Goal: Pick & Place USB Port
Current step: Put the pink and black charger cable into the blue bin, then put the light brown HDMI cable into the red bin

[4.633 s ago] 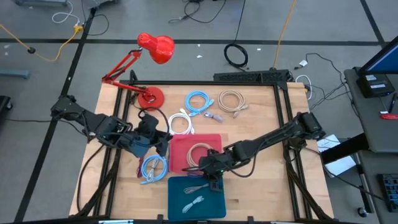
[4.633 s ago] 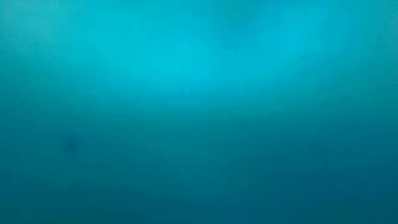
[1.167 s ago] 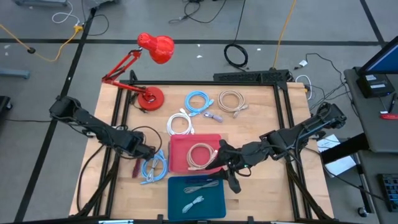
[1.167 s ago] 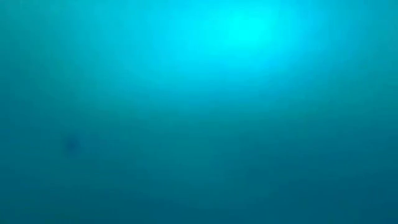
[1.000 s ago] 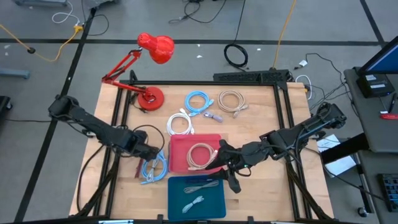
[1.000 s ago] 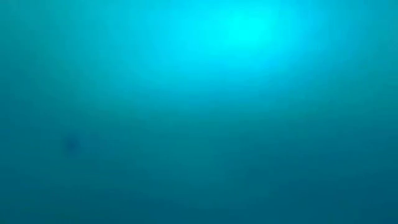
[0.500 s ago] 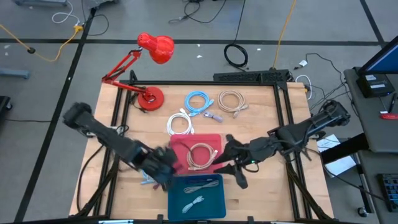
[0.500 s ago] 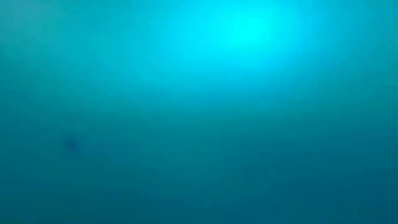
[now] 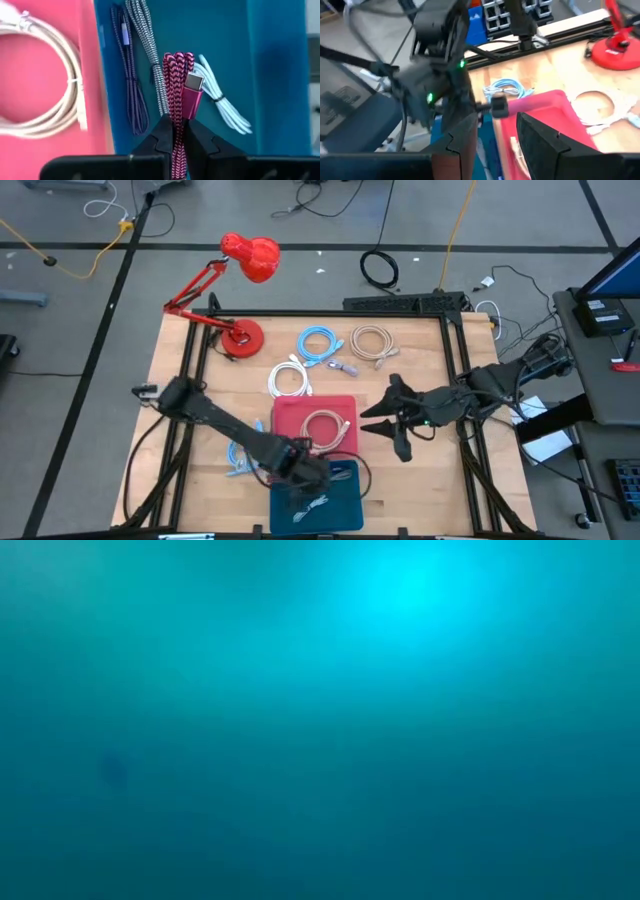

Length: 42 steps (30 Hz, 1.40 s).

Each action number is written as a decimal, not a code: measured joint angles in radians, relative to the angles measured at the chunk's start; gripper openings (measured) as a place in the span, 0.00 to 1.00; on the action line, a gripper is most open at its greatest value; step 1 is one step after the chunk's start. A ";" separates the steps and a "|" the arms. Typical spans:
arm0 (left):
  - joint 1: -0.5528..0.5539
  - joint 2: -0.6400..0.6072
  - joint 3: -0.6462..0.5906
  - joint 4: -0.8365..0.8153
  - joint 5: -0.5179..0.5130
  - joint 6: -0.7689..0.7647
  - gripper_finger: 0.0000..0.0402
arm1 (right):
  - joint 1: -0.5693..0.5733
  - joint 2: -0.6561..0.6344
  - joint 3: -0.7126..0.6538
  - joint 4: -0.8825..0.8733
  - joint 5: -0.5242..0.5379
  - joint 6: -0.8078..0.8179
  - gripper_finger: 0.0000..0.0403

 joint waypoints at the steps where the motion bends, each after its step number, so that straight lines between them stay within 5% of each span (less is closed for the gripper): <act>1: 0.008 0.013 0.011 0.001 0.007 0.019 0.05 | 0.000 0.000 0.000 -0.001 0.003 0.003 0.32; 20: 0.098 0.031 0.051 0.094 0.142 0.117 0.08 | 0.000 0.021 0.000 -0.013 0.030 0.014 0.32; 25: 0.101 0.031 0.051 0.092 0.131 0.077 0.16 | 0.000 0.021 0.000 -0.015 0.030 0.014 0.32; 42: 0.111 0.016 0.050 0.068 0.078 0.015 0.18 | 0.000 0.021 0.000 -0.015 0.030 0.014 0.32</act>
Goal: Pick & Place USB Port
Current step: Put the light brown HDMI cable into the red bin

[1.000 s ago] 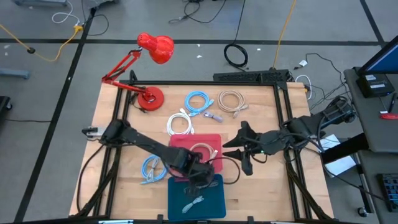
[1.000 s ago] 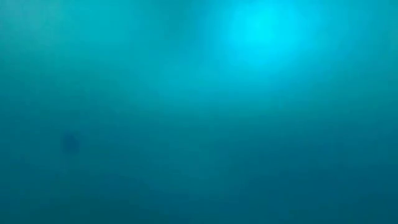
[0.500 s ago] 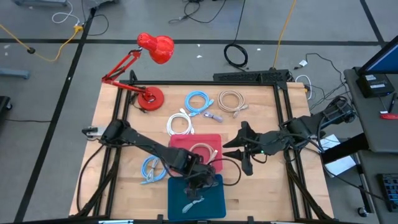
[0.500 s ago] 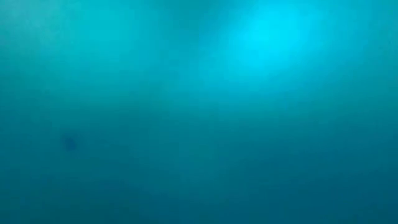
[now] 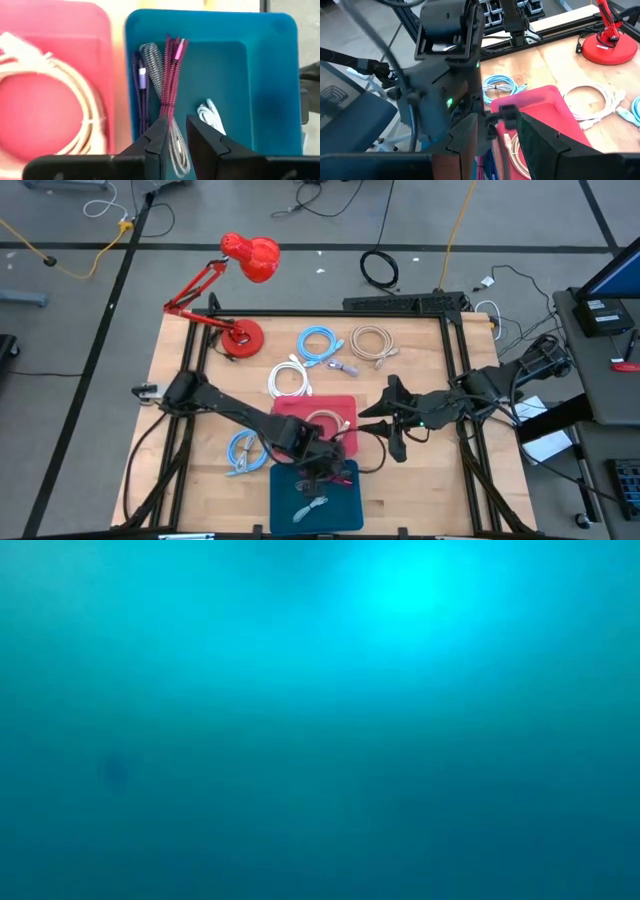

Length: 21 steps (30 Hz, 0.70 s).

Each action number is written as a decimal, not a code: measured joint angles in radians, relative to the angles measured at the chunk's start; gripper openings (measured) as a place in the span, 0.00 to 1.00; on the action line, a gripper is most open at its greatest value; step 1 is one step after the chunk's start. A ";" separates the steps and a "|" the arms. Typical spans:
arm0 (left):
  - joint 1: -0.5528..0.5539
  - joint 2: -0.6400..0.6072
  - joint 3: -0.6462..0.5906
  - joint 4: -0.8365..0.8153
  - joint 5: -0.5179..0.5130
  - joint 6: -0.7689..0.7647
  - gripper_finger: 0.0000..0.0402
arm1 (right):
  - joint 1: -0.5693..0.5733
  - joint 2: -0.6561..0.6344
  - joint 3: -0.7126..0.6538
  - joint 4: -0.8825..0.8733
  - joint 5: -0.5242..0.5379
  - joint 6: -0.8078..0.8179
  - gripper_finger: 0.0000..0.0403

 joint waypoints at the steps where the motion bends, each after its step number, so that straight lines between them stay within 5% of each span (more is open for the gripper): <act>1: 0.005 -0.014 0.000 -0.014 0.002 -0.013 0.18 | 0.000 0.000 0.000 -0.001 0.000 0.000 0.32; 7: 0.029 -0.175 0.000 -0.162 -0.063 -0.116 0.18 | 0.000 0.000 0.000 -0.026 0.000 0.011 0.32; 14: 0.045 -0.367 -0.005 -0.459 -0.595 -0.493 0.18 | -0.008 0.000 0.000 -0.060 0.054 0.044 0.32; 21: 0.189 -0.388 -0.125 -0.442 -0.529 -0.477 0.18 | -0.041 0.000 0.000 -0.101 0.280 0.073 0.32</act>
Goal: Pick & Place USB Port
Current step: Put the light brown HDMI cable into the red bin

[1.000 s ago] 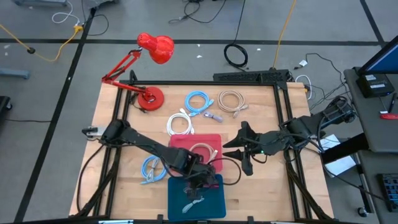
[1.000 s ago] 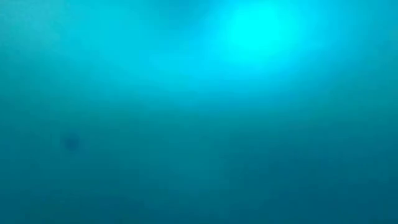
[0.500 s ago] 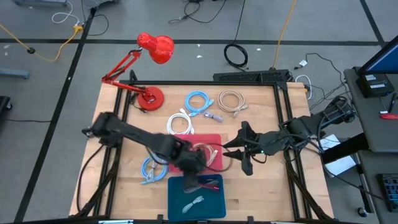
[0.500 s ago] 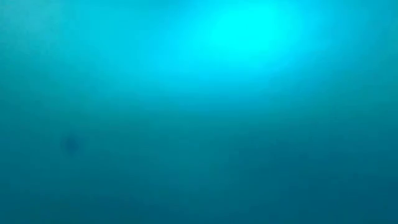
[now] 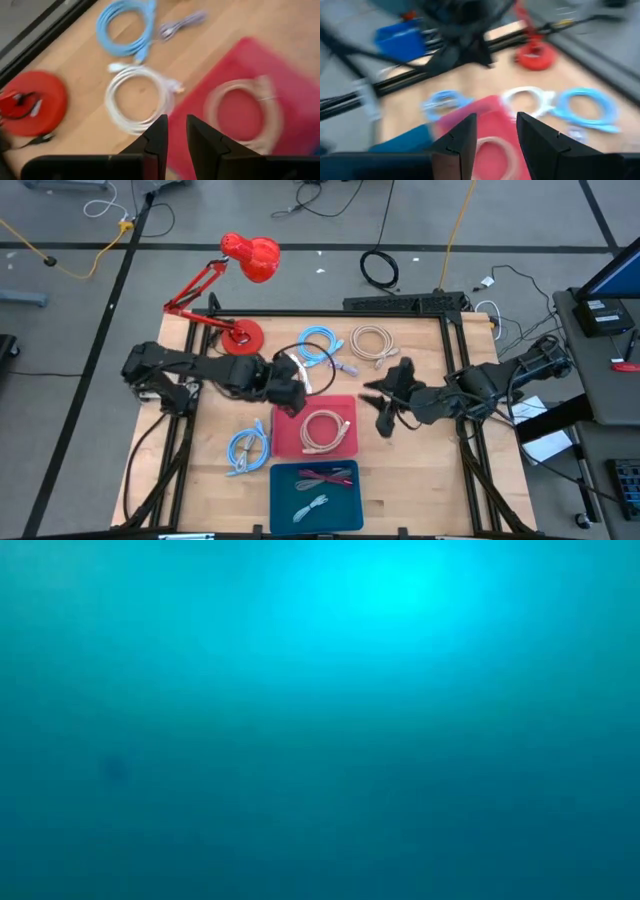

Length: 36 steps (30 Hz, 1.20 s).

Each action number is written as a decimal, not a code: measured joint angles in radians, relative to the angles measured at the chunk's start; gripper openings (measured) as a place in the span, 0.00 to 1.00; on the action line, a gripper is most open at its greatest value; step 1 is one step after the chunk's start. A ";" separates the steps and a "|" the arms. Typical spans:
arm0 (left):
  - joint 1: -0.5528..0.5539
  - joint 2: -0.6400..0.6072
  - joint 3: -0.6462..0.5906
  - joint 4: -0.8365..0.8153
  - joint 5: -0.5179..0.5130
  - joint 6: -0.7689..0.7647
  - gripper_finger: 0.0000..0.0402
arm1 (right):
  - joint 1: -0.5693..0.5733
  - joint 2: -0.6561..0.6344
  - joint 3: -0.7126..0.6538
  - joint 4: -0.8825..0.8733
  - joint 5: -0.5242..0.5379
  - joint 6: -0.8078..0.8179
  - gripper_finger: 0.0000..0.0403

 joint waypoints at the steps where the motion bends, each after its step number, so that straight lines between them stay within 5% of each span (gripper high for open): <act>1: 0.024 0.000 -0.030 0.000 0.007 0.011 0.18 | -0.009 0.000 0.000 -0.027 0.042 0.015 0.32; 5: 0.104 0.002 -0.121 -0.004 0.049 0.033 0.18 | -0.064 0.000 0.000 -0.232 0.208 0.107 0.32; 9: 0.115 -0.012 -0.142 -0.001 0.074 0.080 0.18 | -0.200 0.003 -0.040 -0.391 0.217 0.163 0.32; 14: 0.093 -0.040 -0.144 0.041 0.071 0.081 0.18 | -0.445 -0.004 -0.185 -0.230 -0.017 -0.085 0.32; 19: 0.049 -0.074 -0.144 0.067 0.071 0.036 0.18 | -0.684 0.013 -0.349 0.073 -0.446 -0.371 0.32; 25: -0.023 -0.107 -0.144 0.069 0.051 -0.037 0.18 | -0.829 0.066 -0.394 -0.038 -0.788 -0.530 0.32; 31: -0.100 -0.106 -0.144 0.070 0.022 -0.106 0.18 | -0.837 0.072 -0.394 -0.091 -0.935 -0.491 0.32; 36: -0.128 -0.106 -0.144 0.079 -0.023 -0.113 0.18 | -0.827 0.066 -0.394 0.000 -0.946 -0.323 0.32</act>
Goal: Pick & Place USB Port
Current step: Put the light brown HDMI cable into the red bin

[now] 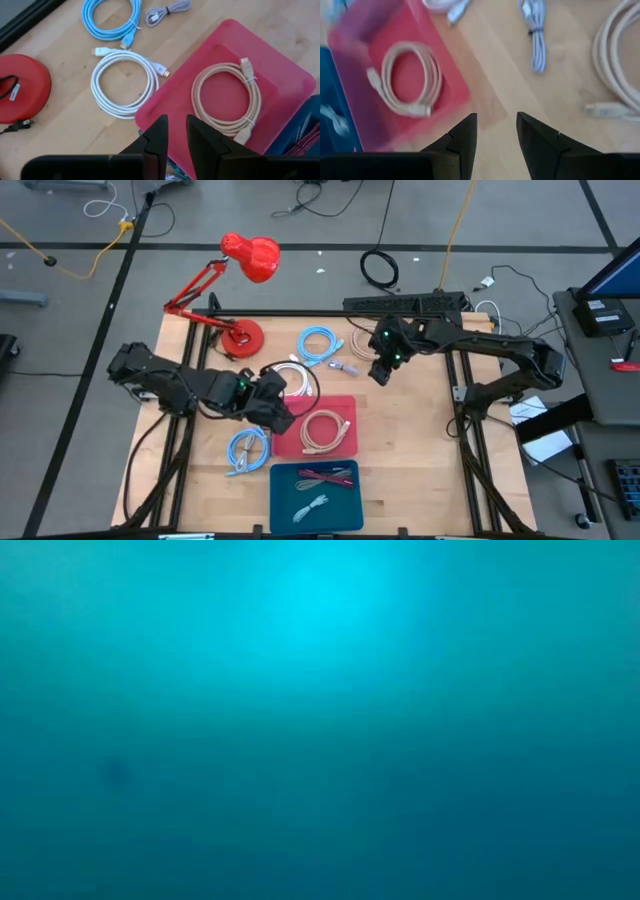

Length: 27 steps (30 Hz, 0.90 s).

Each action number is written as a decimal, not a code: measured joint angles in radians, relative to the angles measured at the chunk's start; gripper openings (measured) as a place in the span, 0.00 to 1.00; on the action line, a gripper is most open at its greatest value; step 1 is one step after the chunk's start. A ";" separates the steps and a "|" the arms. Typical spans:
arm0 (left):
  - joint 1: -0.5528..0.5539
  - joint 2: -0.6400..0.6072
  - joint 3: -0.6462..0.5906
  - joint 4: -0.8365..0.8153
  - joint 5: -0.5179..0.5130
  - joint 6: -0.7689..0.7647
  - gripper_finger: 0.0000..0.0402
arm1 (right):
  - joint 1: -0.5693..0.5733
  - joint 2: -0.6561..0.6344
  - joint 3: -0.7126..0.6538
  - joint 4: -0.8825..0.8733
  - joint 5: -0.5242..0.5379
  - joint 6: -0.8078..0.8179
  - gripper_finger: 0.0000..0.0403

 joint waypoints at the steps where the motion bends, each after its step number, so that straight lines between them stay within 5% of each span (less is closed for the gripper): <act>1: 0.001 0.000 0.000 0.000 -0.005 0.008 0.18 | 0.003 0.000 0.000 0.020 0.003 0.016 0.32; 10: 0.004 0.000 0.000 0.003 -0.007 0.034 0.18 | -0.003 0.016 -0.078 0.282 0.020 0.134 0.32; 16: -0.021 0.000 0.000 0.001 -0.010 0.012 0.18 | -0.034 0.024 -0.092 0.221 0.233 0.071 0.36; 27: -0.044 0.000 0.000 -0.011 -0.010 -0.022 0.18 | -0.111 0.038 -0.093 0.049 0.353 -0.181 0.50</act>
